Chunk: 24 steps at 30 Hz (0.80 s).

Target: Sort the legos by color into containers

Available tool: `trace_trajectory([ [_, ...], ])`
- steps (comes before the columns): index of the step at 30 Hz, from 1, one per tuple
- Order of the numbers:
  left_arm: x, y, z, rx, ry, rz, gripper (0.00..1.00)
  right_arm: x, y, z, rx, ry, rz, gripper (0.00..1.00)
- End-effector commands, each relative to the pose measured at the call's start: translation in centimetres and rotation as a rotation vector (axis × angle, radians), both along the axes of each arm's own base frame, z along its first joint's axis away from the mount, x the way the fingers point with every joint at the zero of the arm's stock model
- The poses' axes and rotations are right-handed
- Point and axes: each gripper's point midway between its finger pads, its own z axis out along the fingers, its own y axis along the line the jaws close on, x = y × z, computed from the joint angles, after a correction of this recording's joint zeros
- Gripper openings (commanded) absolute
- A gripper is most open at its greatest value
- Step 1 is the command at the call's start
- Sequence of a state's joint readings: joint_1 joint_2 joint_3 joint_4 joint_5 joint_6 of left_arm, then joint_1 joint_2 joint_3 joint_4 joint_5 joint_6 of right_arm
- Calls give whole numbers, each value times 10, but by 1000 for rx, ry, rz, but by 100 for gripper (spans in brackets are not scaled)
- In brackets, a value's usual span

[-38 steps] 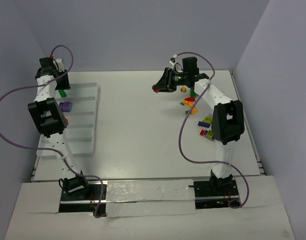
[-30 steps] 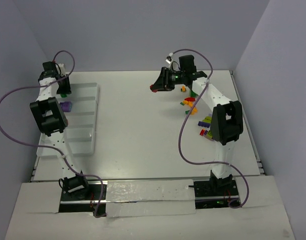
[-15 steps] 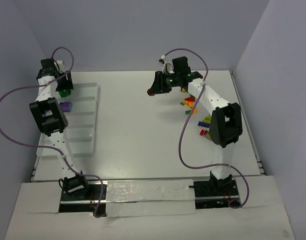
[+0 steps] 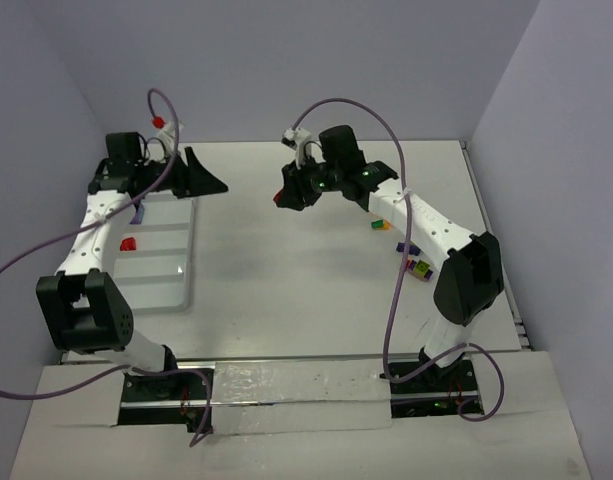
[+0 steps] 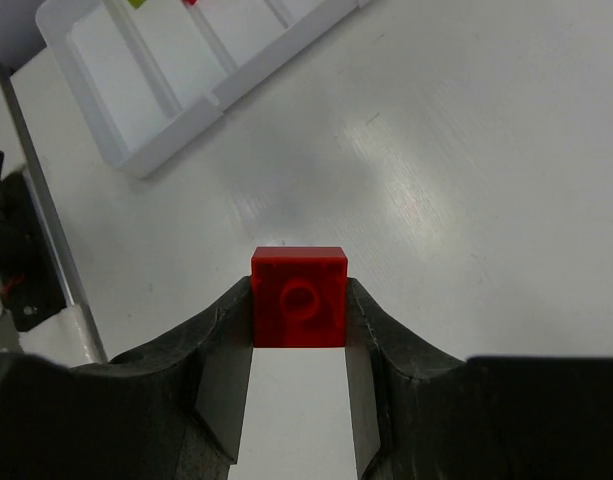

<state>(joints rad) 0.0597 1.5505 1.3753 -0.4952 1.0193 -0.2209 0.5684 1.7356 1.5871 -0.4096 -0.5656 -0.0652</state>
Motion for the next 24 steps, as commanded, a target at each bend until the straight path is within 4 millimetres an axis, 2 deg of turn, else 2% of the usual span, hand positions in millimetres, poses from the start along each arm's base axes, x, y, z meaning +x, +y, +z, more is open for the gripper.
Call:
trace_trajectory([
  [1,-40,-54,2,-151,76,-171,75,-6,8,22,-44,-172,35,0],
  [5,-58,-73,-2,-222,130,-229,75,-21,21,25,-64,-200,77,0],
  [9,-66,-82,-4,-260,181,-271,75,-31,30,26,-81,-216,108,0],
  [17,-66,-93,-6,-267,209,-297,73,-46,42,25,-110,-235,162,0],
  [24,-67,-99,-13,-270,238,-310,65,-49,48,31,-107,-250,174,0],
])
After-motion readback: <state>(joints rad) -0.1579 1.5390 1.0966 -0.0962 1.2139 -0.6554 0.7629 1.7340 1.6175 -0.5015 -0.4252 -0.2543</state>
